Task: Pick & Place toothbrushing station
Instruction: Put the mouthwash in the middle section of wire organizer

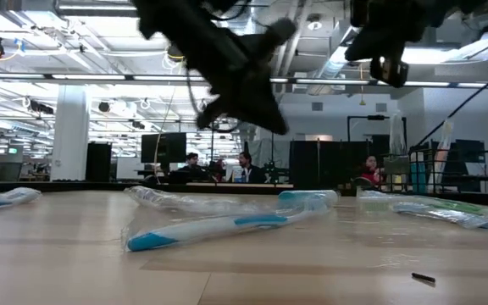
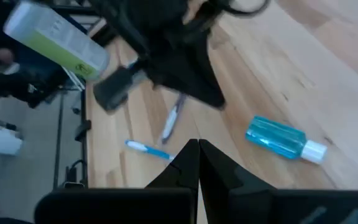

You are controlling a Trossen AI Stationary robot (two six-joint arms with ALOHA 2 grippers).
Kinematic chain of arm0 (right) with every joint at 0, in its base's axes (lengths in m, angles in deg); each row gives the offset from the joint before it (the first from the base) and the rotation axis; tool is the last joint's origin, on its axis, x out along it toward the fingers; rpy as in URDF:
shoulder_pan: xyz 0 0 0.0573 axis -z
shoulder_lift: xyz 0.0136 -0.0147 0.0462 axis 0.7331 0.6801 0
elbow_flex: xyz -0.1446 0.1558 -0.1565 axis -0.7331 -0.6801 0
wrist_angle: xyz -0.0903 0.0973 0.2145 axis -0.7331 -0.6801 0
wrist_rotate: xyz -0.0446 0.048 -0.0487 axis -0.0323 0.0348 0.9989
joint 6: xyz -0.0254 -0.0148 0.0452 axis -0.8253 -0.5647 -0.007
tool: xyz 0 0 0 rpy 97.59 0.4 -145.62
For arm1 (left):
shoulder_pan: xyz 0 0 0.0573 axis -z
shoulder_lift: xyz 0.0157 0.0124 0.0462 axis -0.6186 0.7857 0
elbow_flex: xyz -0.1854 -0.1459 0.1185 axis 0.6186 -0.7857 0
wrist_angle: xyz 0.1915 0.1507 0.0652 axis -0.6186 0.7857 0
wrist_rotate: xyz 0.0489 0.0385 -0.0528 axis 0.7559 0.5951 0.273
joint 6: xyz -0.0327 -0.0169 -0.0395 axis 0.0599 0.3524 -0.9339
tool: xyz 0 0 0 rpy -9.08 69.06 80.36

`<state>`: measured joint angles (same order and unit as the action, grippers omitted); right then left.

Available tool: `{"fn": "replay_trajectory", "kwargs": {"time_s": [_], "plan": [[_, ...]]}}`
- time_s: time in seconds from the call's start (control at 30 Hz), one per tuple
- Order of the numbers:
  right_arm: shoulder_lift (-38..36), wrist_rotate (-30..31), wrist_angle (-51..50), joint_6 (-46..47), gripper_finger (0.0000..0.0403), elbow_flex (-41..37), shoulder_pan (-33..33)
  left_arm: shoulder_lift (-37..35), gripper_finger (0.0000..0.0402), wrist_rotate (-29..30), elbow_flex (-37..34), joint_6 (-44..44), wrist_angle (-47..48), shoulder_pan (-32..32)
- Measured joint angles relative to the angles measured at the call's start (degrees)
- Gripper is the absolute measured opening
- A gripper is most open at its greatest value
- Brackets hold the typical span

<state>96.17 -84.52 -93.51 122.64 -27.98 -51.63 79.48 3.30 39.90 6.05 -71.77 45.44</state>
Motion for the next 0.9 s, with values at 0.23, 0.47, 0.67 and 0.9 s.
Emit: {"fn": "replay_trajectory", "kwargs": {"time_s": [0.23, 0.47, 0.67, 0.9], "plan": [[-7.2, 0.0, -0.3, -2.8, 0.0000, 0.2, 0.1, 3.9, 0.0000, -2.1, 7.6, -0.1, 1.3, -3.4], [-11.8, 0.0, -3.2, -3.7, 0.0000, -0.1, 0.0, 3.0, 0.0000, -3.3, 8.6, 3.7, 1.5, -5.0], [-13.1, 1.3, -6.0, -4.5, 0.0000, 3.2, 0.8, 4.0, 0.0000, -9.8, 8.5, 3.5, 4.3, -7.6], [-11.4, 1.5, -14.1, -13.7, 0.0000, 12.4, 4.4, 3.9, 0.0000, -10.1, 10.4, 5.6, 3.7, -8.4]]}}
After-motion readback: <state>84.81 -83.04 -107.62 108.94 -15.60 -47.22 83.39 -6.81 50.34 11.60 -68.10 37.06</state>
